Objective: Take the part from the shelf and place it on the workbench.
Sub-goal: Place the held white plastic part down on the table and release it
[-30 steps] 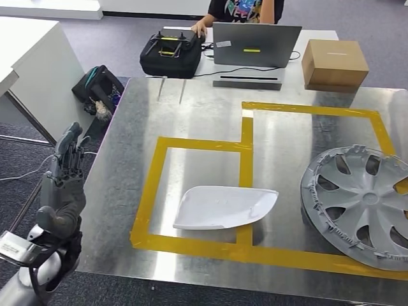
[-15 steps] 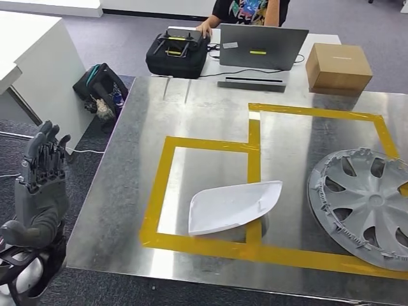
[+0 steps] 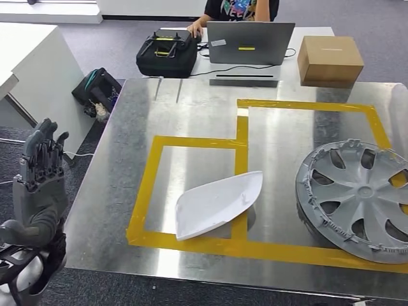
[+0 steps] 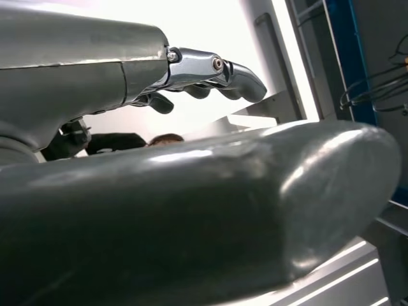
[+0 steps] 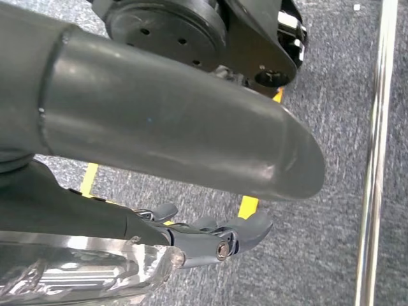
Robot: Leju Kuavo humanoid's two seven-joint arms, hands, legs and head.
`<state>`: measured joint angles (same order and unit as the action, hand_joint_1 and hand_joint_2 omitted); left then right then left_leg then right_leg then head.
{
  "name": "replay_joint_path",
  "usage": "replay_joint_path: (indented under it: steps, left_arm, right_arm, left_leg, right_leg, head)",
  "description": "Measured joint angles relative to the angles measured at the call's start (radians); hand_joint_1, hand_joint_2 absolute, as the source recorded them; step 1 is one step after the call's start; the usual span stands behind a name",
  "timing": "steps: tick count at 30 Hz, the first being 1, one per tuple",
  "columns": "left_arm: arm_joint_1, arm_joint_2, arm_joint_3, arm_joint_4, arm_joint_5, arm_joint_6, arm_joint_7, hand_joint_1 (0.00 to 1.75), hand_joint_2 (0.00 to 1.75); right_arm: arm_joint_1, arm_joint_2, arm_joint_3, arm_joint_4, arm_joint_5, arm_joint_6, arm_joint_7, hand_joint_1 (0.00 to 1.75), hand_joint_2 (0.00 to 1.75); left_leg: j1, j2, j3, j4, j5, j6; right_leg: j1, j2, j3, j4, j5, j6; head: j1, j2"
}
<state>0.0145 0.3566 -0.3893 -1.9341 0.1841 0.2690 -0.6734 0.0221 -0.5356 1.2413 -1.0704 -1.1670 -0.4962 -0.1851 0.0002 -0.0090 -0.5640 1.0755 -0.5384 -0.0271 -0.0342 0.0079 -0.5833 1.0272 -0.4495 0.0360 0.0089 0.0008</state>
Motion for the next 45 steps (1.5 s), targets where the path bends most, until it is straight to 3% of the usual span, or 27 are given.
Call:
replay_joint_path:
  steps: [2, 3, 4, 5, 7, 9, 13, 15, 17, 18, 19, 20, 22, 24, 25, 27, 28, 30, 32, 33, 34, 35, 36, 38, 40, 43, 45]
  left_arm:
    - [0.011, 0.001, 0.005, 0.000, 0.002, -0.001, -0.008, 0.00, 0.00]
    - [0.017, 0.001, 0.006, 0.001, 0.003, -0.004, -0.013, 0.00, 0.00]
    - [0.020, 0.002, 0.008, 0.001, 0.005, -0.007, -0.016, 0.00, 0.00]
    - [0.021, 0.002, 0.009, 0.001, 0.006, -0.010, -0.018, 0.00, 0.00]
    - [0.013, 0.002, 0.011, 0.001, 0.010, -0.015, -0.016, 0.00, 0.00]
    - [0.002, 0.000, 0.011, 0.001, 0.012, -0.016, -0.011, 0.00, 0.00]
    - [-0.006, -0.002, 0.011, 0.001, 0.013, -0.017, -0.007, 0.00, 0.00]
    - [-0.003, -0.003, 0.011, 0.001, 0.014, -0.017, -0.009, 0.00, 0.00]
    - [0.005, -0.003, 0.012, 0.001, 0.017, -0.019, -0.013, 0.00, 0.00]
    - [0.008, -0.003, 0.012, 0.001, 0.018, -0.020, -0.015, 0.00, 0.00]
    - [0.010, -0.004, 0.012, 0.001, 0.018, -0.021, -0.016, 0.00, 0.00]
    - [0.012, -0.004, 0.012, 0.001, 0.018, -0.020, -0.016, 0.00, 0.00]
    - [0.013, -0.005, 0.012, 0.001, 0.018, -0.018, -0.016, 0.00, 0.00]
    - [0.015, -0.005, 0.014, 0.001, 0.018, -0.013, -0.016, 0.00, 0.00]
    - [0.016, -0.005, 0.016, 0.001, 0.018, -0.012, -0.016, 0.00, 0.00]
    - [0.020, -0.004, 0.022, 0.001, 0.018, -0.008, -0.016, 0.00, 0.00]
    - [0.023, -0.004, 0.027, 0.001, 0.018, -0.006, -0.017, 0.00, 0.00]
    - [0.029, -0.003, 0.036, 0.000, 0.018, -0.002, -0.018, 0.00, 0.00]
    - [0.038, -0.003, 0.041, 0.000, 0.019, 0.000, -0.019, 0.00, 0.00]
    - [0.042, -0.003, 0.043, 0.000, 0.020, 0.000, -0.019, 0.00, 0.00]
    - [0.045, -0.003, 0.044, 0.000, 0.021, 0.000, -0.019, 0.00, 0.00]
    - [0.047, -0.003, 0.045, 0.000, 0.021, 0.000, -0.019, 0.00, 0.00]
    - [0.048, -0.003, 0.047, 0.000, 0.021, 0.000, -0.019, 0.00, 0.00]
    - [0.048, -0.003, 0.050, 0.000, 0.021, 0.000, -0.019, 0.00, 0.00]
    - [0.047, -0.003, 0.053, 0.000, 0.021, 0.000, -0.020, 0.00, 0.00]
    - [0.048, -0.003, 0.055, 0.000, 0.021, 0.000, -0.020, 0.00, 0.00]
    - [0.048, -0.004, 0.055, 0.000, 0.021, -0.001, -0.020, 0.00, 0.00]
  right_arm:
    - [0.005, 0.000, -0.001, 0.000, 0.001, -0.004, -0.002, 0.00, 0.00]
    - [0.009, 0.000, -0.002, 0.000, 0.001, -0.006, -0.003, 0.00, 0.00]
    - [0.012, 0.000, -0.002, 0.000, 0.001, -0.007, -0.003, 0.00, 0.00]
    - [0.014, 0.000, -0.002, 0.000, 0.001, -0.007, -0.003, 0.00, 0.00]
    - [0.011, 0.000, -0.004, 0.000, 0.003, -0.004, -0.001, 0.00, 0.00]
    - [0.006, 0.001, -0.008, 0.001, 0.004, 0.001, 0.003, 0.00, 0.00]
    - [0.002, 0.006, -0.014, 0.005, 0.007, 0.004, 0.006, 0.00, 0.00]
    - [0.005, 0.007, -0.015, 0.006, 0.009, 0.004, 0.003, 0.00, 0.00]
    - [0.008, 0.007, -0.018, 0.006, 0.012, 0.000, 0.001, 0.00, 0.00]
    - [0.009, 0.007, -0.019, 0.007, 0.014, -0.001, 0.000, 0.00, 0.00]
    - [0.010, 0.007, -0.020, 0.007, 0.015, -0.002, 0.000, 0.00, 0.00]
    - [0.011, 0.007, -0.020, 0.007, 0.016, -0.002, 0.000, 0.00, 0.00]
    - [0.011, 0.007, -0.022, 0.008, 0.019, -0.002, 0.000, 0.00, 0.00]
    - [0.009, 0.007, -0.026, 0.008, 0.021, -0.002, 0.001, 0.00, 0.00]
    - [0.009, 0.007, -0.027, 0.009, 0.022, -0.001, 0.002, 0.00, 0.00]
    - [0.011, 0.007, -0.028, 0.009, 0.023, -0.001, 0.003, 0.00, 0.00]
    - [0.012, 0.007, -0.029, 0.009, 0.023, -0.001, 0.004, 0.00, 0.00]
    - [0.015, 0.008, -0.029, 0.009, 0.025, -0.001, 0.003, 0.00, 0.00]
    - [0.018, 0.008, -0.029, 0.009, 0.025, 0.000, 0.002, 0.00, 0.00]
    - [0.019, 0.008, -0.029, 0.009, 0.025, 0.001, 0.002, 0.00, 0.00]
    - [0.021, 0.008, -0.029, 0.009, 0.025, 0.001, 0.002, 0.00, 0.00]
    - [0.023, 0.008, -0.029, 0.009, 0.025, 0.001, 0.002, 0.00, 0.00]
    - [0.023, 0.008, -0.029, 0.009, 0.025, 0.001, 0.002, 0.00, 0.00]
    - [0.024, 0.008, -0.029, 0.009, 0.025, 0.001, 0.001, 0.00, 0.00]
    - [0.025, 0.008, -0.030, 0.009, 0.025, 0.001, 0.001, 0.00, 0.00]
    - [0.027, 0.008, -0.030, 0.009, 0.025, 0.001, 0.000, 0.00, 0.00]
    - [0.029, 0.008, -0.029, 0.009, 0.025, -0.001, 0.001, 0.00, 0.00]
  left_leg:
    - [0.001, 0.000, -0.061, 0.132, -0.065, -0.005]
    - [0.001, 0.000, -0.081, 0.176, -0.076, -0.005]
    - [0.001, 0.000, -0.086, 0.186, -0.066, -0.004]
    - [0.002, 0.001, -0.071, 0.159, -0.039, -0.002]
    - [0.001, 0.001, -0.002, 0.030, 0.028, 0.004]
    - [-0.001, 0.000, 0.050, -0.072, 0.055, 0.009]
    - [-0.003, 0.000, 0.047, -0.105, 0.072, 0.030]
    - [0.000, 0.002, 0.039, -0.113, 0.086, 0.043]
    - [-0.002, 0.003, 0.026, -0.112, 0.095, 0.049]
    - [-0.004, 0.003, 0.019, -0.111, 0.100, 0.051]
    - [-0.005, 0.003, 0.013, -0.111, 0.104, 0.051]
    - [-0.006, 0.003, 0.010, -0.110, 0.107, 0.050]
    - [-0.006, 0.003, 0.007, -0.109, 0.111, 0.047]
    - [-0.009, 0.002, 0.003, -0.105, 0.116, 0.039]
    - [-0.011, 0.002, 0.000, -0.103, 0.119, 0.034]
    - [-0.011, 0.001, -0.004, -0.101, 0.127, 0.023]
    - [-0.011, 0.001, -0.009, -0.095, 0.121, 0.017]
    - [-0.008, 0.001, -0.036, -0.035, 0.068, 0.005]
    - [-0.004, 0.001, -0.087, 0.096, -0.016, -0.007]
    - [-0.002, 0.001, -0.107, 0.156, -0.043, -0.010]
    - [-0.001, 0.001, -0.114, 0.188, -0.050, -0.012]
    - [0.000, 0.002, -0.102, 0.183, -0.038, -0.012]
    - [0.001, 0.002, -0.069, 0.139, -0.011, -0.011]
    - [0.000, 0.002, 0.026, -0.006, 0.039, -0.004]
    - [-0.003, 0.001, 0.085, -0.106, 0.052, 0.004]
    - [-0.005, 0.001, 0.077, -0.126, 0.061, 0.023]
    - [-0.003, 0.003, 0.064, -0.129, 0.077, 0.039]
  right_leg:
    - [0.001, -0.002, -0.008, 0.000, 0.004, -0.008]
    - [0.002, -0.002, -0.012, 0.000, 0.007, -0.009]
    - [0.003, -0.003, -0.016, 0.000, 0.009, -0.010]
    - [0.003, -0.003, -0.019, 0.000, 0.012, -0.009]
    - [0.003, -0.003, -0.023, 0.000, 0.019, -0.003]
    - [0.005, -0.001, -0.028, 0.000, 0.027, 0.007]
    - [0.003, -0.001, -0.038, -0.009, 0.038, 0.033]
    - [0.004, -0.002, -0.066, 0.053, -0.016, 0.038]
    - [0.009, -0.002, -0.112, 0.186, -0.099, 0.038]
    - [0.010, -0.002, -0.127, 0.241, -0.123, 0.038]
    - [0.012, -0.002, -0.127, 0.266, -0.129, 0.038]
    - [0.013, -0.002, -0.107, 0.249, -0.114, 0.037]
    - [0.013, -0.002, -0.020, 0.119, -0.063, 0.033]
    - [0.015, -0.001, 0.054, -0.002, -0.038, 0.027]
    - [0.017, 0.000, 0.068, -0.026, -0.039, 0.024]
    - [0.017, 0.000, 0.065, -0.028, -0.034, 0.015]
    - [0.016, -0.001, 0.061, -0.029, -0.030, 0.008]
    - [0.013, -0.003, 0.049, -0.031, -0.018, -0.009]
    - [0.013, -0.005, 0.032, -0.031, -0.006, -0.017]
    - [0.014, -0.006, 0.023, -0.030, 0.000, -0.018]
    - [0.014, -0.007, 0.013, -0.030, 0.007, -0.018]
    - [0.014, -0.007, 0.005, -0.030, 0.013, -0.016]
    - [0.014, -0.008, -0.002, -0.030, 0.019, -0.014]
    - [0.015, -0.007, -0.011, -0.030, 0.030, -0.007]
    - [0.017, -0.007, -0.018, -0.030, 0.042, 0.004]
    - [0.016, -0.007, -0.029, -0.032, 0.058, 0.023]
    - [0.015, -0.006, -0.051, 0.009, 0.013, 0.031]
  head:
    - [-0.003, 0.000]
    - [-0.004, 0.000]
    - [-0.004, 0.000]
    - [-0.004, 0.000]
    - [-0.004, 0.000]
    - [-0.004, 0.000]
    - [-0.003, 0.000]
    - [-0.001, 0.000]
    - [-0.001, 0.000]
    - [-0.002, 0.000]
    - [-0.002, 0.000]
    - [-0.002, 0.000]
    - [-0.001, 0.000]
    - [-0.002, 0.000]
    - [-0.003, 0.000]
    - [-0.003, 0.000]
    - [-0.004, 0.000]
    - [-0.010, 0.000]
    - [-0.015, 0.000]
    - [-0.016, 0.000]
    - [-0.016, 0.000]
    - [-0.016, 0.000]
    - [-0.016, 0.000]
    - [-0.016, 0.000]
    - [-0.015, 0.000]
    - [-0.015, 0.000]
    - [-0.012, 0.000]
